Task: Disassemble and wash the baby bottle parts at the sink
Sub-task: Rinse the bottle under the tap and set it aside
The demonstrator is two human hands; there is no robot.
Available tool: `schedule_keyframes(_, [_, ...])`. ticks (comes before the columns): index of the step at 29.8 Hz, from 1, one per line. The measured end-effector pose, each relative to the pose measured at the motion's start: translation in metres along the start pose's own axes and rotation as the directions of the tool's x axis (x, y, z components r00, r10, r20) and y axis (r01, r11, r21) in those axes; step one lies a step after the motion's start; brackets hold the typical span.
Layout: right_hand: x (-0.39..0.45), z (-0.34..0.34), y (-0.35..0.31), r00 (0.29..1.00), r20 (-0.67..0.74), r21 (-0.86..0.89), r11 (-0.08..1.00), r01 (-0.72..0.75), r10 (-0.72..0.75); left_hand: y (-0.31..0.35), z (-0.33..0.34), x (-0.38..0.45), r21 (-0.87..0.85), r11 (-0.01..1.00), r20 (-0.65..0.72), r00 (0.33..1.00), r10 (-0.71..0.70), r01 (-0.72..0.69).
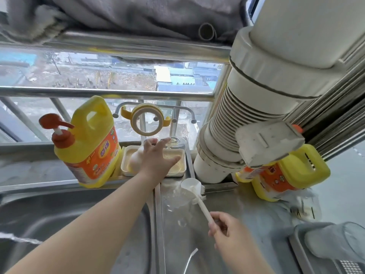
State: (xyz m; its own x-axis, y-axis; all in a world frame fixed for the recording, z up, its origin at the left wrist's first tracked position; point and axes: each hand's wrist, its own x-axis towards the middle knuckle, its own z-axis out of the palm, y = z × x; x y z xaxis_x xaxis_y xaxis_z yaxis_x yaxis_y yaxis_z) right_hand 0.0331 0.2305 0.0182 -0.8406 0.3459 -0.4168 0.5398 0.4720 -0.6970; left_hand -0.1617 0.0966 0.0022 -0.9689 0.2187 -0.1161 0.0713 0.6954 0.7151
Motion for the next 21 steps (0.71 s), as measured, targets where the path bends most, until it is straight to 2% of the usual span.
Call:
schedule_keyframes(2, [-0.001,0.001,-0.001,1.0,0.005,0.036,0.999,-0.007,0.007,-0.001,-0.001,0.0,0.04,0.999,-0.007,1.0,-0.005,0.006])
schedule_keyframes(9, [-0.004,0.009,-0.006,1.0,-0.016,0.117,0.993,-0.008,0.01,-0.006,-0.007,-0.01,0.002,0.998,-0.009,0.998,0.056,-0.056])
schedule_keyframes(15, [-0.017,0.039,-0.03,0.998,0.057,0.2,0.98,0.019,-0.031,-0.045,-0.044,-0.081,-0.283,0.959,0.014,0.999,0.033,-0.027])
schedule_keyframes(18, [-0.021,0.076,-0.048,0.986,0.148,0.204,0.978,0.048,-0.079,-0.103,-0.069,-0.129,-0.297,0.948,0.013,0.993,-0.116,0.115])
schedule_keyframes(21, [-0.027,0.124,-0.072,0.967,0.232,0.222,0.974,0.05,-0.102,-0.176,-0.107,-0.167,-0.363,0.882,-0.06,0.937,-0.344,0.301])
